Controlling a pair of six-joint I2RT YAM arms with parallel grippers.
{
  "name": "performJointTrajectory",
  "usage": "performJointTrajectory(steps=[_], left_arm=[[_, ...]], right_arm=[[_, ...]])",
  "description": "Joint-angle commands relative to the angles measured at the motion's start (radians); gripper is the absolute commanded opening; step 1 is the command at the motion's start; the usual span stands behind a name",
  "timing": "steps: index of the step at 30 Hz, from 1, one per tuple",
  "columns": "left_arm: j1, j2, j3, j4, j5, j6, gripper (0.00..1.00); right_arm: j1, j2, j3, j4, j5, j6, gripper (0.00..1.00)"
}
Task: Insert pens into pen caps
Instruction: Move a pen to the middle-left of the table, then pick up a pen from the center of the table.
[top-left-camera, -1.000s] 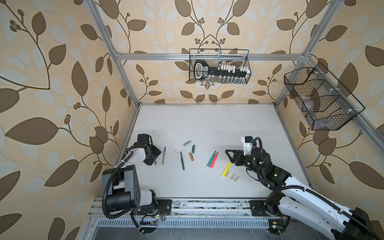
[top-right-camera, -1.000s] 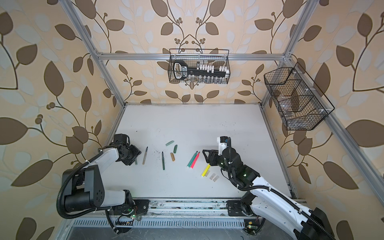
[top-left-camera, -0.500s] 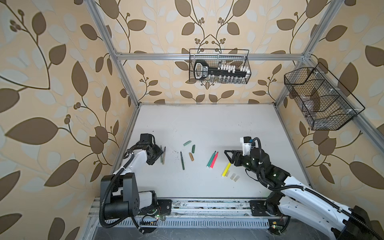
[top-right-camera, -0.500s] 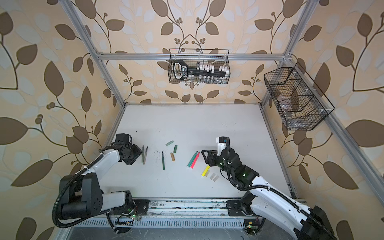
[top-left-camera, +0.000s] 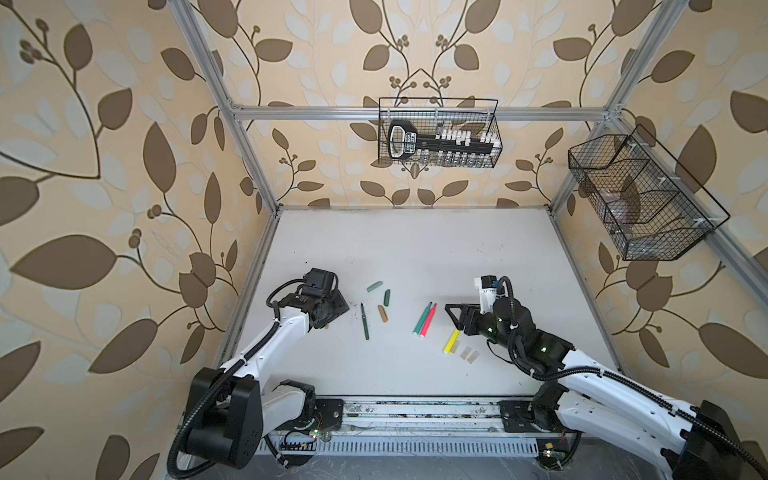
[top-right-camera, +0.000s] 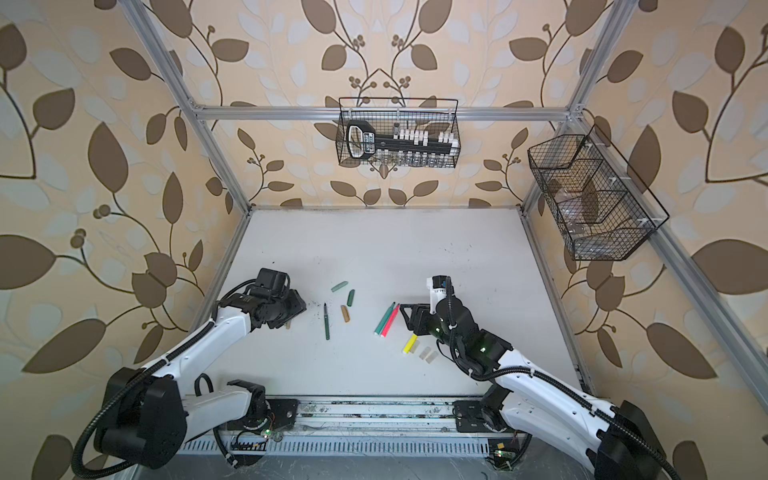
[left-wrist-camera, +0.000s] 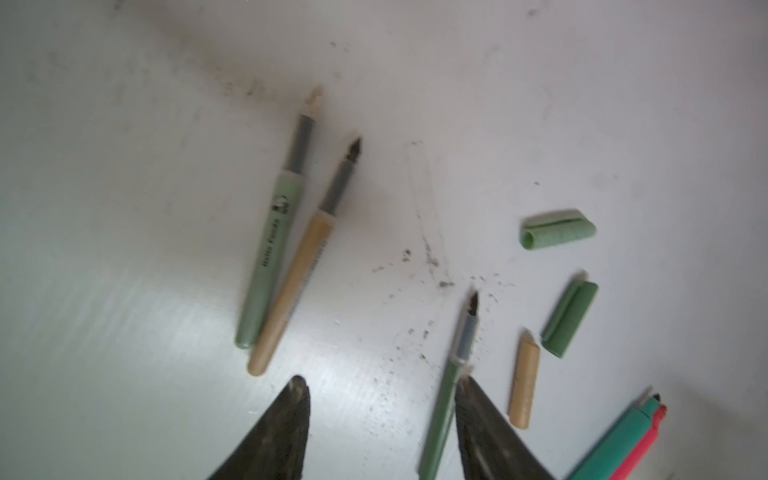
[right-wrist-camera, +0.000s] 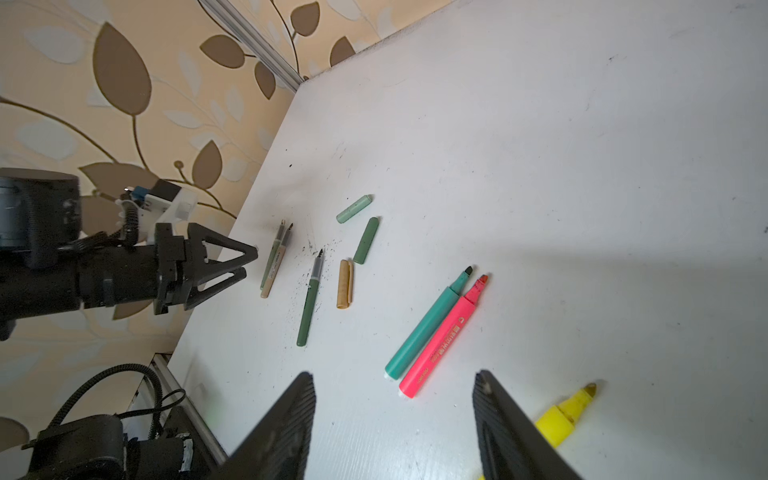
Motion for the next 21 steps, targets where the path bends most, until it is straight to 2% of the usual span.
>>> performJointTrajectory(steps=[1, 5, 8, 13, 21], left_arm=[[-0.152, -0.017, -0.003, 0.0, -0.132, -0.105, 0.57], [-0.348, 0.055, 0.036, -0.032, -0.276, -0.164, 0.55], [-0.4, 0.096, 0.039, -0.03, -0.31, -0.206, 0.53], [-0.42, 0.178, 0.048, -0.034, -0.339, -0.213, 0.52], [-0.421, 0.289, 0.049, 0.041, -0.313, -0.184, 0.46]], right_arm=[[0.018, 0.015, 0.039, 0.01, 0.039, 0.01, 0.61], [0.04, 0.026, 0.046, 0.01, 0.055, 0.013, 0.6], [0.059, 0.029, 0.05, 0.004, 0.074, 0.013, 0.61], [0.071, 0.032, 0.06, -0.007, 0.083, 0.011, 0.6], [0.078, 0.035, 0.062, -0.008, 0.096, 0.015, 0.61]])
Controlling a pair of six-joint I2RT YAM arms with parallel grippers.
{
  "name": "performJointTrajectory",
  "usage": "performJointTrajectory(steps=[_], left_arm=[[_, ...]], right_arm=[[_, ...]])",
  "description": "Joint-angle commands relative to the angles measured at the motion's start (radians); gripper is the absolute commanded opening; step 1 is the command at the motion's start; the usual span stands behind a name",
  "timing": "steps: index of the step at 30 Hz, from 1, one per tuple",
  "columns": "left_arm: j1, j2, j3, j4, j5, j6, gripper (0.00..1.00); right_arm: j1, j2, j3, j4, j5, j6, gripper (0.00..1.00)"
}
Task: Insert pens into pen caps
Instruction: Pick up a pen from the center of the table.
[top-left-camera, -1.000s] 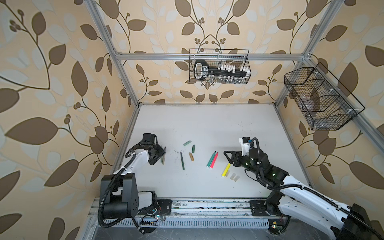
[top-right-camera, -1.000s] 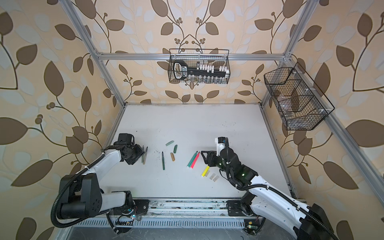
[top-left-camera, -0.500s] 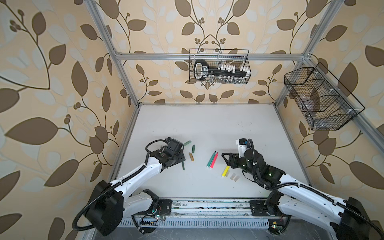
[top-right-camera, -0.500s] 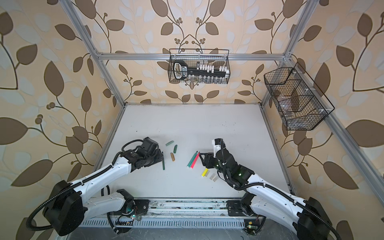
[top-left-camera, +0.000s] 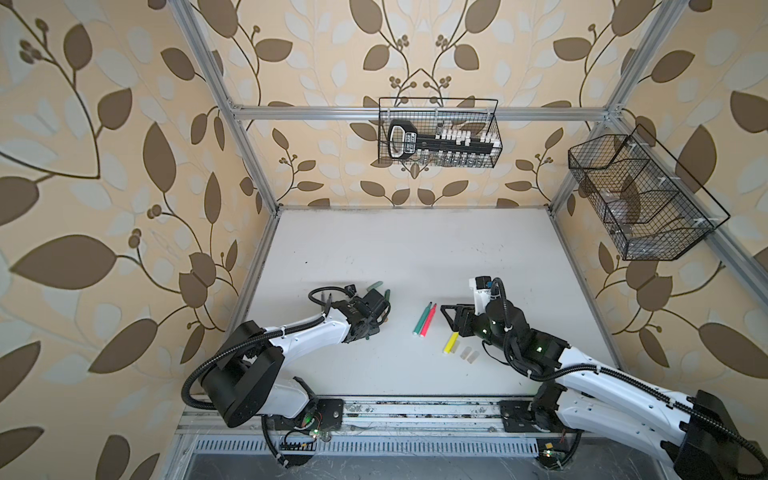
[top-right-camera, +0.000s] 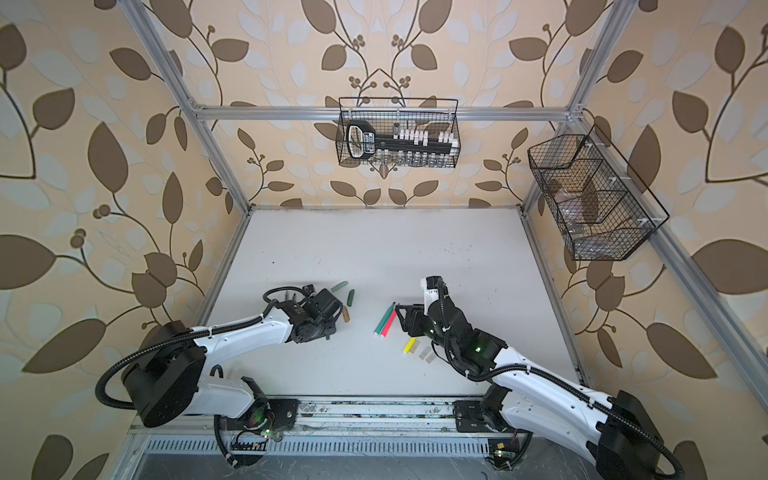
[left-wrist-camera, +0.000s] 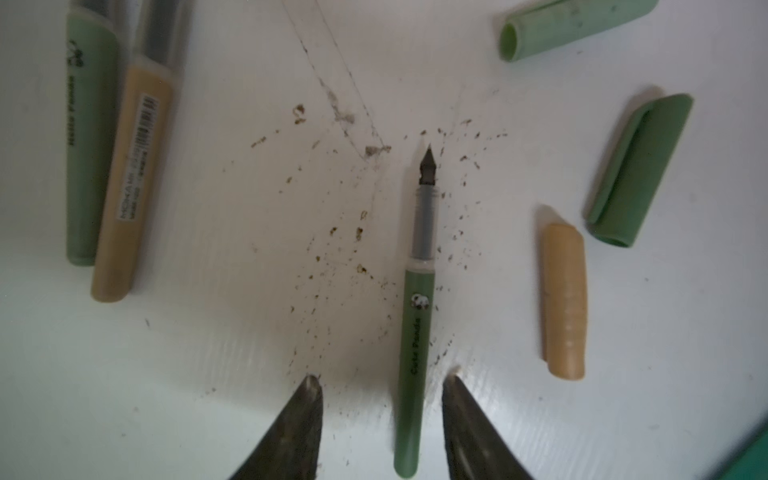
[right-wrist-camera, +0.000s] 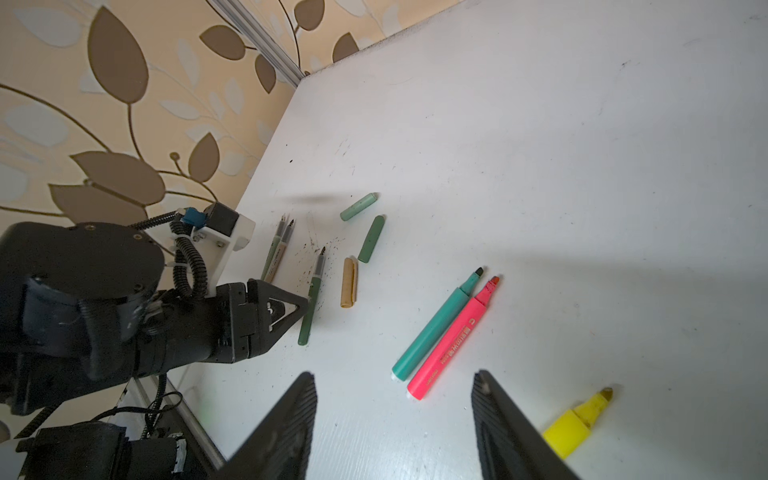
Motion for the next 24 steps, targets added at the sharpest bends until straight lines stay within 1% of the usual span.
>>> performJointTrajectory(steps=[1, 4, 11, 15, 16, 18, 23, 24], left_arm=[[-0.01, 0.03, 0.041, 0.037, -0.022, 0.008, 0.46], [-0.009, 0.092, 0.051, 0.05, -0.025, 0.008, 0.43], [-0.009, 0.163, 0.088, -0.016, -0.087, -0.021, 0.27], [-0.009, 0.186, 0.1, -0.027, -0.081, -0.017, 0.18], [-0.009, 0.192, 0.104, -0.026, -0.077, -0.013, 0.15], [-0.009, 0.192, 0.103, -0.017, -0.059, -0.007, 0.11], [-0.009, 0.138, 0.099, 0.003, -0.016, 0.008, 0.08], [-0.009, 0.119, 0.097, 0.012, -0.001, 0.037, 0.07]], right_arm=[[0.007, 0.008, 0.033, -0.004, 0.025, 0.01, 0.6], [0.007, 0.011, 0.035, -0.004, 0.025, 0.009, 0.61], [0.01, 0.01, 0.046, -0.017, 0.03, 0.002, 0.61], [0.01, 0.009, 0.046, -0.015, 0.029, 0.002, 0.61], [0.01, 0.008, 0.046, -0.013, 0.027, 0.003, 0.61], [0.009, 0.006, 0.046, -0.01, 0.023, 0.005, 0.6], [0.019, -0.002, 0.044, 0.002, 0.017, 0.015, 0.6], [0.023, -0.005, 0.041, 0.008, 0.018, 0.02, 0.6]])
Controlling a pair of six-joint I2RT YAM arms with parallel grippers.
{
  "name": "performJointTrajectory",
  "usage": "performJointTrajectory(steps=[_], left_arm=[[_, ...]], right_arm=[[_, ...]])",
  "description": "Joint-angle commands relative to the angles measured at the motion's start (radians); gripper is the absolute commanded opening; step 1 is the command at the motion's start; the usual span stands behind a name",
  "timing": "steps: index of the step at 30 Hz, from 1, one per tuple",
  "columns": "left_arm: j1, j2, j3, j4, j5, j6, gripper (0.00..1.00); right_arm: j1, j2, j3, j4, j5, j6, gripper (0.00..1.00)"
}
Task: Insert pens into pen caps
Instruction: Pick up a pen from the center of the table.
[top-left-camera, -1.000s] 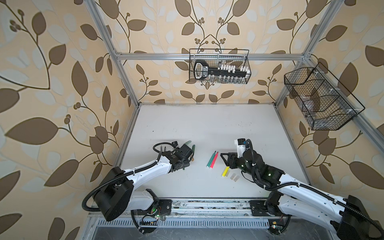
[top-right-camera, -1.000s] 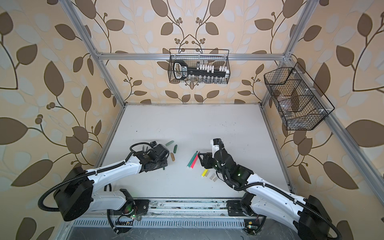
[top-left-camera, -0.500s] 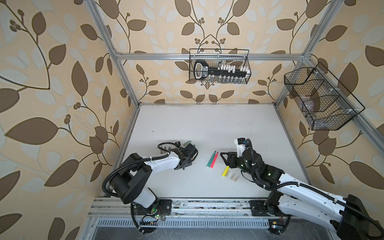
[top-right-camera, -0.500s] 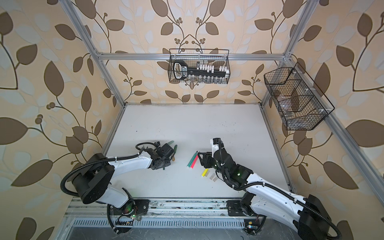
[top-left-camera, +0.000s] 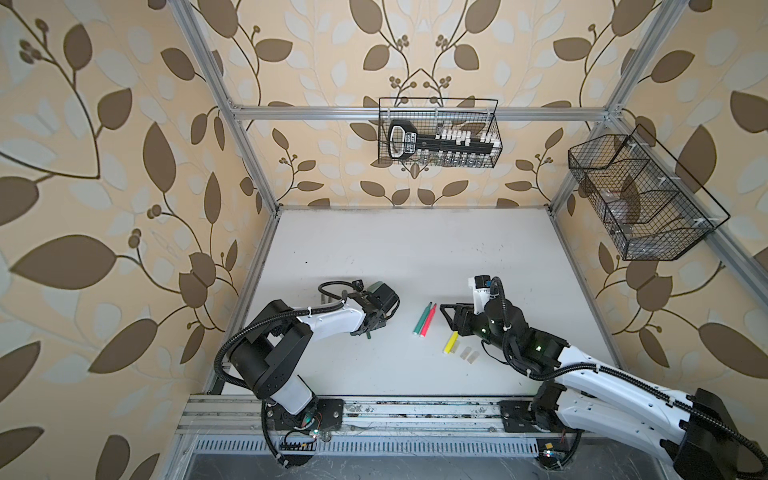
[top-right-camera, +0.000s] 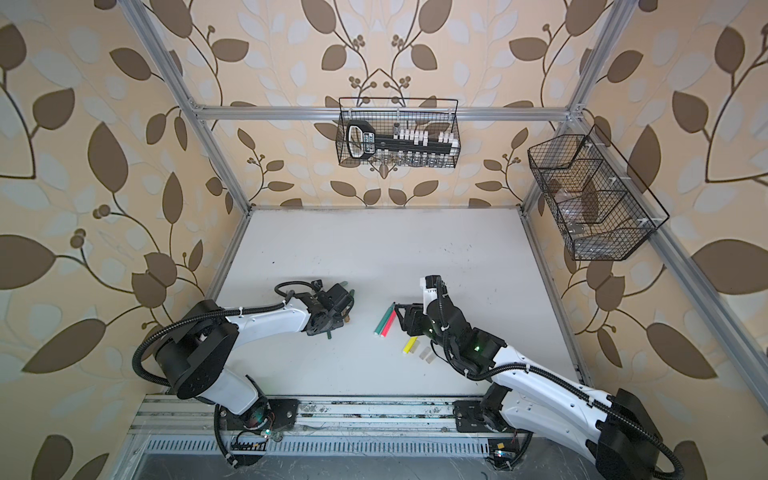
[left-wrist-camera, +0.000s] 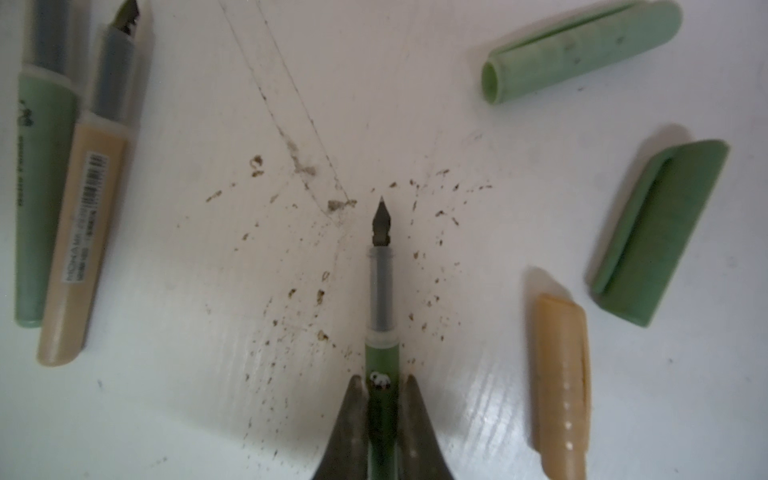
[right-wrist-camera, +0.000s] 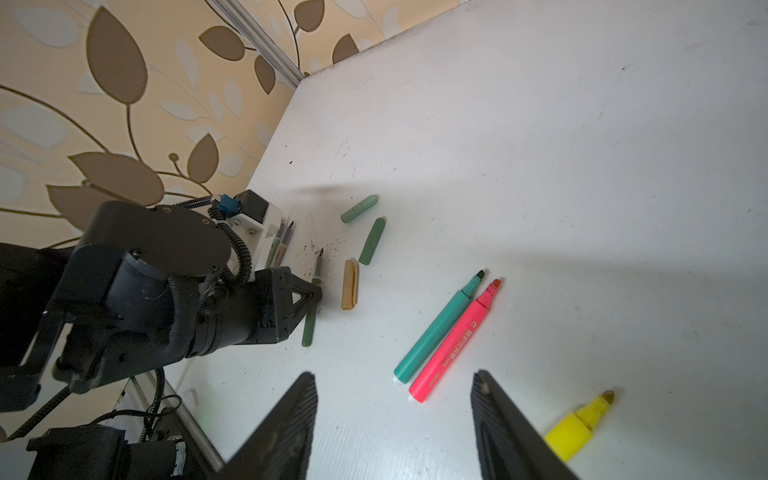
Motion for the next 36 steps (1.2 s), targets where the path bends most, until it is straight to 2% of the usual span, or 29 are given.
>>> performJointTrajectory(steps=[1, 3, 7, 11, 16, 25, 32, 34, 36], left_arm=[[-0.009, -0.068, -0.003, 0.002, 0.064, 0.05, 0.06], [-0.011, -0.114, -0.013, 0.027, 0.102, 0.092, 0.0], [-0.038, -0.28, -0.053, 0.12, 0.181, 0.184, 0.0], [-0.089, -0.415, -0.078, 0.127, 0.159, 0.233, 0.0], [-0.155, -0.525, -0.137, 0.201, 0.19, 0.275, 0.0], [-0.231, -0.585, -0.176, 0.27, 0.225, 0.314, 0.0], [-0.258, -0.584, -0.179, 0.286, 0.232, 0.319, 0.0], [-0.259, -0.582, -0.178, 0.285, 0.232, 0.32, 0.0], [-0.26, -0.58, -0.181, 0.282, 0.228, 0.321, 0.0]], right_arm=[[0.015, -0.02, 0.021, 0.03, 0.006, 0.023, 0.6], [0.034, -0.022, 0.004, 0.075, 0.006, 0.046, 0.6], [0.087, 0.012, -0.054, 0.267, -0.024, 0.118, 0.62], [0.104, 0.123, -0.075, 0.47, -0.095, 0.203, 0.63], [0.111, 0.296, -0.069, 0.715, -0.224, 0.285, 0.63], [0.091, 0.478, 0.007, 0.806, -0.294, 0.338, 0.62], [0.088, 0.605, 0.097, 0.823, -0.346, 0.375, 0.5], [0.087, 0.633, 0.11, 0.832, -0.355, 0.386, 0.41], [0.088, 0.653, 0.127, 0.824, -0.355, 0.389, 0.26]])
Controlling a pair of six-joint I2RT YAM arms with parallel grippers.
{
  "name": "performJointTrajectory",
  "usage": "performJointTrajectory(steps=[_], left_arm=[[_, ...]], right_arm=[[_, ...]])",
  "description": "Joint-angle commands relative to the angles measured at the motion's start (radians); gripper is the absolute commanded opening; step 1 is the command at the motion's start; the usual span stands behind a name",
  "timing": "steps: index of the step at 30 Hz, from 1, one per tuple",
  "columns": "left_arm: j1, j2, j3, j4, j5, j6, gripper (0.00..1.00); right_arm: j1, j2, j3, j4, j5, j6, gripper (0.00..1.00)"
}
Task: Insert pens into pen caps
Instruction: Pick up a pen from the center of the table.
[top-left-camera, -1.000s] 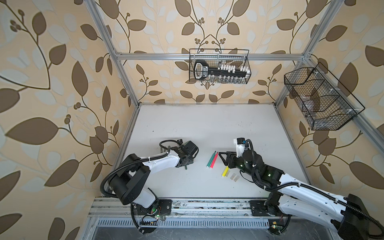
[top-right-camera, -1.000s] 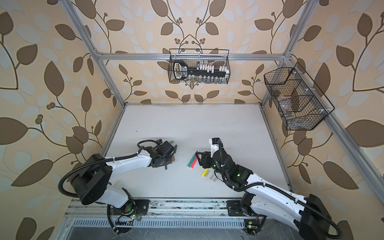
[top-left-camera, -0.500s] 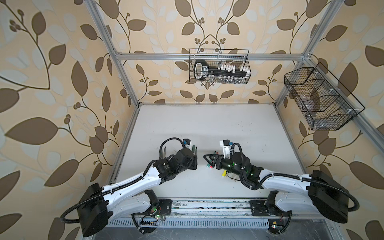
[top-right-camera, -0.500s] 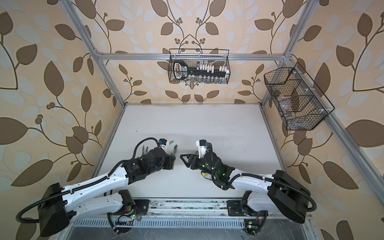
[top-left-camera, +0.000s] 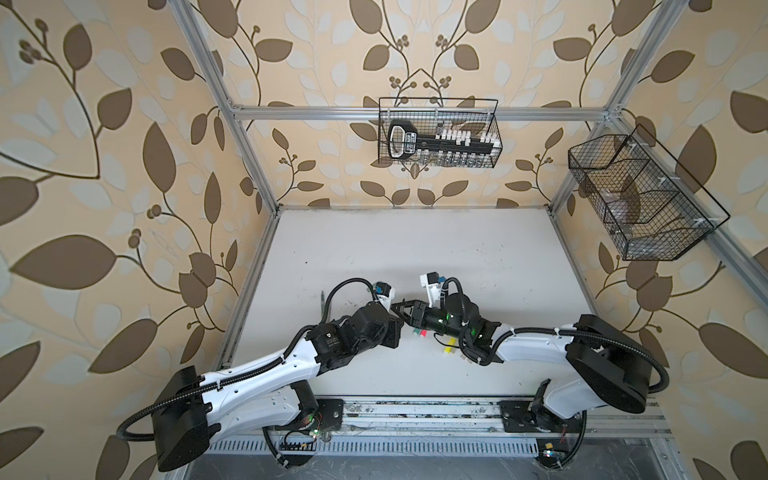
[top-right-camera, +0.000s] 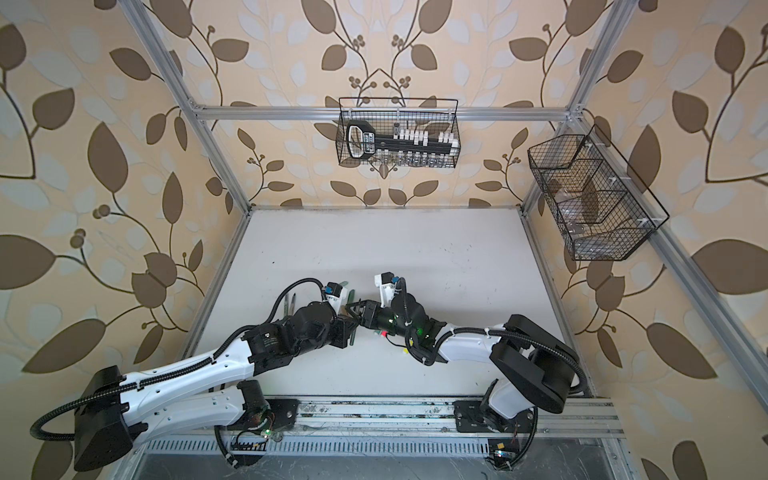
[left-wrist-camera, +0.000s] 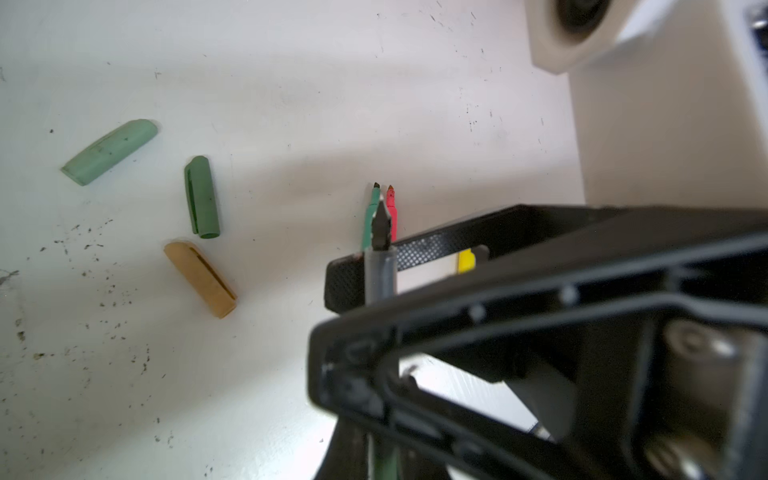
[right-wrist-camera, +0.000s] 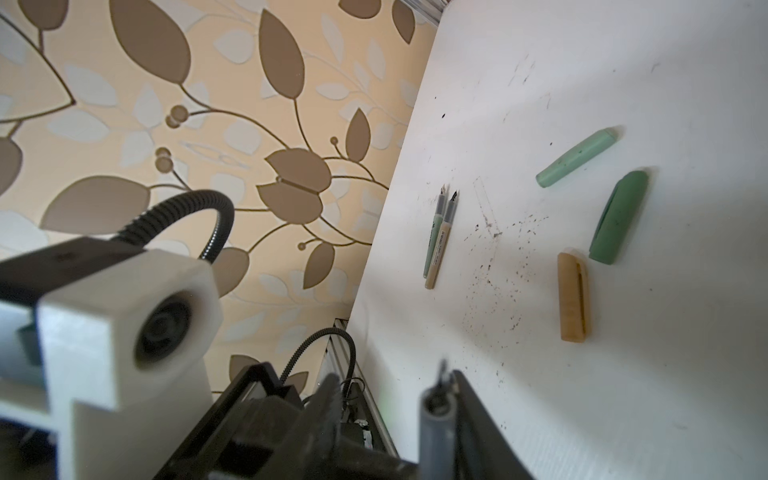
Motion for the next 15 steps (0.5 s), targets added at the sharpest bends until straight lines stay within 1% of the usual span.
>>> performJointTrajectory(steps=[1, 3, 4, 5, 9, 10, 13, 15], left_arm=[[-0.012, -0.014, -0.01, 0.028, -0.005, 0.017, 0.0], [-0.012, -0.019, -0.015, 0.024, -0.01, 0.016, 0.0], [-0.012, -0.022, -0.017, 0.023, -0.01, 0.016, 0.0], [-0.012, -0.026, -0.019, 0.021, -0.01, 0.016, 0.02], [-0.012, -0.043, -0.032, 0.02, -0.014, 0.017, 0.25], [-0.012, -0.045, -0.036, 0.02, -0.016, 0.017, 0.28], [-0.012, -0.047, -0.041, 0.019, -0.014, 0.018, 0.36], [-0.012, -0.042, -0.043, 0.017, -0.01, 0.021, 0.36]], right_arm=[[0.004, 0.029, 0.041, 0.037, -0.037, 0.034, 0.19], [0.004, 0.036, 0.048, 0.025, -0.031, 0.036, 0.06], [0.005, 0.038, 0.05, 0.02, -0.027, 0.036, 0.02], [0.007, 0.038, 0.052, 0.014, -0.02, 0.038, 0.0], [0.012, 0.031, 0.054, 0.004, 0.004, 0.043, 0.0], [0.014, 0.028, 0.054, 0.001, 0.01, 0.044, 0.0], [0.023, 0.014, 0.062, -0.013, 0.029, 0.041, 0.0], [0.029, 0.006, 0.071, -0.031, 0.04, 0.034, 0.0]])
